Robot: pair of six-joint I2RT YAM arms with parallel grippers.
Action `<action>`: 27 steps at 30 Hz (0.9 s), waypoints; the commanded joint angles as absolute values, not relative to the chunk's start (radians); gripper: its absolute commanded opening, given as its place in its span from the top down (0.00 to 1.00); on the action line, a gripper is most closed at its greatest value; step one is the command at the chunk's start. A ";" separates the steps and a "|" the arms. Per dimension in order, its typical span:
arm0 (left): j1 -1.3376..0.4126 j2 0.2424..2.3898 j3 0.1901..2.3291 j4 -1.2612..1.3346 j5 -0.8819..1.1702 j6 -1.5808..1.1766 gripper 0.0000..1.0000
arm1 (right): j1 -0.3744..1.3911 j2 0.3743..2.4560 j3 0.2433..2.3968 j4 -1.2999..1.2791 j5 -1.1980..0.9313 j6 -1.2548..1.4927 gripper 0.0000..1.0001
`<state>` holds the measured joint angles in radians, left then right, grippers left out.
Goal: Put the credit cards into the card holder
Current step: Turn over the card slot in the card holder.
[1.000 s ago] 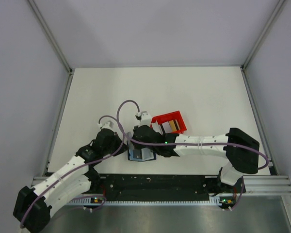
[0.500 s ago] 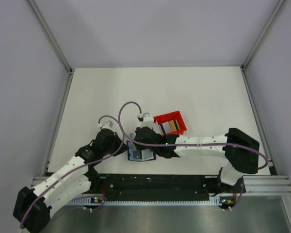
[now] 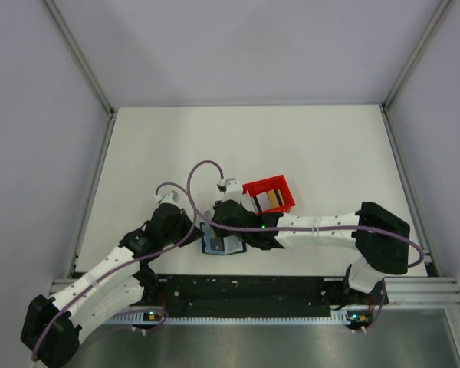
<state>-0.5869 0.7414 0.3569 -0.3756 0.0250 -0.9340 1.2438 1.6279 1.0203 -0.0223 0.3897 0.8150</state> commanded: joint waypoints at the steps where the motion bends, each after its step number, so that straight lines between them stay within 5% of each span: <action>1: -0.589 0.724 0.365 -0.357 0.014 -0.937 1.00 | 1.261 1.640 1.031 0.025 0.377 0.821 1.00; 27: -0.592 0.716 0.368 -0.354 0.015 -0.942 1.00 | 1.267 1.729 1.114 -0.195 0.463 0.769 1.00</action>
